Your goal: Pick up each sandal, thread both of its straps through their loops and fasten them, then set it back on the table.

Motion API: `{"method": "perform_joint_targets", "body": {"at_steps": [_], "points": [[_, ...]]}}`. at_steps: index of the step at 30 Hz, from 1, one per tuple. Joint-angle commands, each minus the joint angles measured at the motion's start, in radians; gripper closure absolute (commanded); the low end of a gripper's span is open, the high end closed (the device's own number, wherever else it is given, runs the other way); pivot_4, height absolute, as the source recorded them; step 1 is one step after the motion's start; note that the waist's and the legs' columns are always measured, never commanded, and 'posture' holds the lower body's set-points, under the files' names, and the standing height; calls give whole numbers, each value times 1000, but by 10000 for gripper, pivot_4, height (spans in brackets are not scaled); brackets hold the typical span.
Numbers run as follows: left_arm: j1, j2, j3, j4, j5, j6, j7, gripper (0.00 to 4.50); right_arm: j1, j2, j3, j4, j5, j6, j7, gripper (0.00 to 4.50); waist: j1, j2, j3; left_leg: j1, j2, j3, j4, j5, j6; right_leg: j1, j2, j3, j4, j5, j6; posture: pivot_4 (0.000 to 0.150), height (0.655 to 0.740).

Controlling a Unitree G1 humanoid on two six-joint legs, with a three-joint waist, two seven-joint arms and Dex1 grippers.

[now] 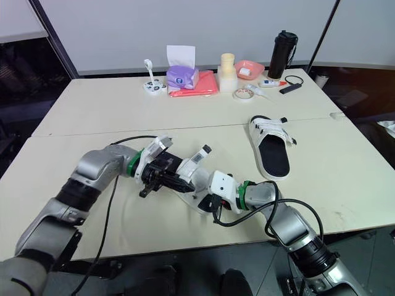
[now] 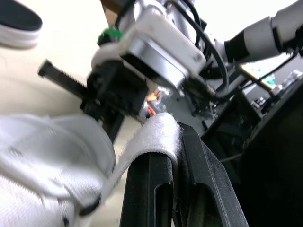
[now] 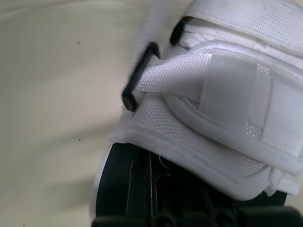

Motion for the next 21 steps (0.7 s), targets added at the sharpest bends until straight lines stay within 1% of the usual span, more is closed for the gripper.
{"method": "perform_joint_targets", "body": {"at_steps": [1, 9, 11, 16, 20, 21], "points": [[-104, -49, 42, 68, 14, -85, -44, 44631, 49, -22, 31, 64, -42, 42, -1, 45000, 0, 0, 0, 0, 0, 0, 1, 0, 0, 1, 0, 0, 0, 0, 0, 1500, 7400], [-164, -111, -31, 217, 61, -195, -63, 44631, 76, -30, 28, 37, -43, 52, -14, 45000, 1, 0, 1, -1, 0, -1, 3, 0, 0, 1, -1, 0, 0, 0, 1, 1500, 7400], [-166, -126, -40, 252, 89, -221, -63, 44631, 80, -30, 27, 34, -43, 54, -18, 45000, 2, 0, 1, -1, 0, -1, 4, 0, 0, 2, -1, -1, 0, 0, 1, 1500, 7400], [-172, -168, -27, 340, 154, -289, -56, 44631, 86, -33, 24, 25, -42, 59, -24, 45000, 2, 0, 1, -1, -1, -1, 6, 0, 0, 3, -1, -1, 0, 1, 2, 1500, 7400], [-172, -210, 2, 412, 195, -350, -16, 44631, 87, -31, 24, 23, -44, 62, -26, 45000, 3, 0, 1, -1, -1, -1, 7, 0, 0, 4, -1, -1, 0, 1, 2, 1500, 7400], [-172, -221, 11, 426, 203, -357, -4, 38179, 86, -30, 24, 24, -44, 62, -26, 45000, 3, 0, 1, -1, -1, -1, 7, 0, 0, 4, -1, -1, 0, 1, 2, 1500, 7400]]}}
